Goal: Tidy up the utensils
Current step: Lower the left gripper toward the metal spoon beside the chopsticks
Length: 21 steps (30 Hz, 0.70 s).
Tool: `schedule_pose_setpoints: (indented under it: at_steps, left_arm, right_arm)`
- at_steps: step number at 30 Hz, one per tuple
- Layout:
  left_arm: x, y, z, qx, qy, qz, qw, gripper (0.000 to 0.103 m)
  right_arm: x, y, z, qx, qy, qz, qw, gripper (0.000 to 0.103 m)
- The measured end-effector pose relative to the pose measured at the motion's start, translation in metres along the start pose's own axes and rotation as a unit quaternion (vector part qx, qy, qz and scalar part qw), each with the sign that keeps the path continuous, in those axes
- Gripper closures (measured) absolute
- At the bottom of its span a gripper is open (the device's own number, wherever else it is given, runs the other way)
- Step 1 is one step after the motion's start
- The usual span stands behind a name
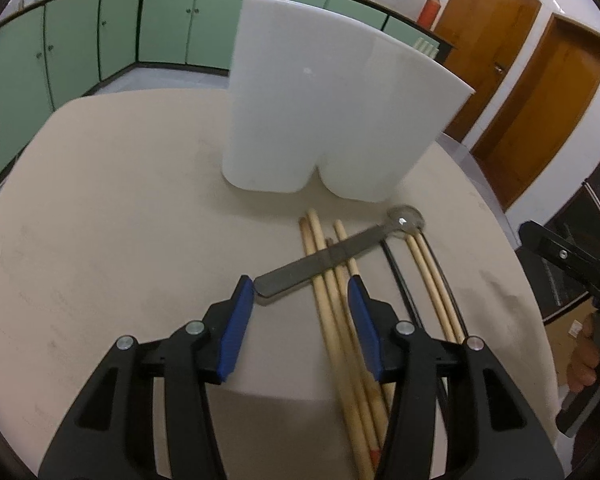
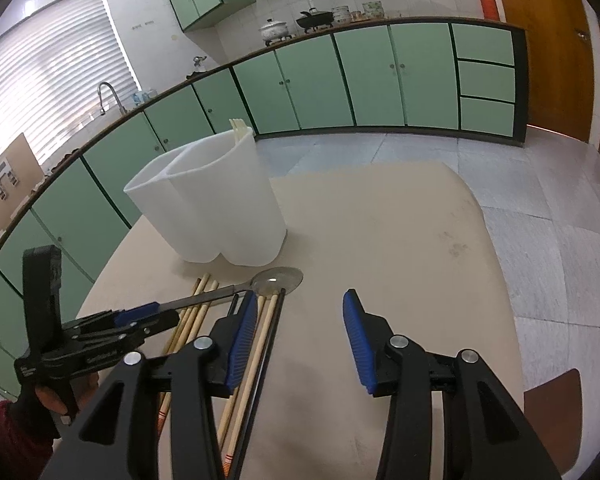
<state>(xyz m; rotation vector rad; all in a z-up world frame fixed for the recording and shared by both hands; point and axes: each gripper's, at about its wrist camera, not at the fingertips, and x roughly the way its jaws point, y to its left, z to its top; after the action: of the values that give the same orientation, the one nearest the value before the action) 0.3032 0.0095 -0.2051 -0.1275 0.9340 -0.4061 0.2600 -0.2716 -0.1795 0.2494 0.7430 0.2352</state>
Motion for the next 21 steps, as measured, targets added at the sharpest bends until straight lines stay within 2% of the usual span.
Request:
schedule_pose_setpoints:
  at_steps: [4,8,10,14,21]
  left_arm:
    - [0.001,-0.011,-0.003,0.002,0.014,-0.019,0.9997,0.060]
    - [-0.002,-0.022,-0.010,0.003,0.039,-0.059,0.9975,0.061]
    - [-0.004,-0.028,-0.009,0.016,0.038,-0.057,0.9975,0.061]
    - [-0.001,-0.041,0.006,0.045,0.025,-0.027,0.9983,0.059]
    - [0.017,-0.058,0.026,0.088,0.028,-0.034,0.9951,0.061]
  right_arm:
    - [-0.001,0.000,-0.002,0.000,0.001,0.000,1.000,0.058]
    - [0.000,0.000,-0.003,-0.001,0.001,-0.001,1.000,0.058]
    - [0.000,-0.002,-0.004,0.000,0.001,-0.001,1.000,0.058]
    - [0.000,-0.003,-0.004,0.002,0.001,-0.001,1.000,0.058]
    - [0.000,-0.009,-0.006,0.005,0.003,-0.006,1.000,0.058]
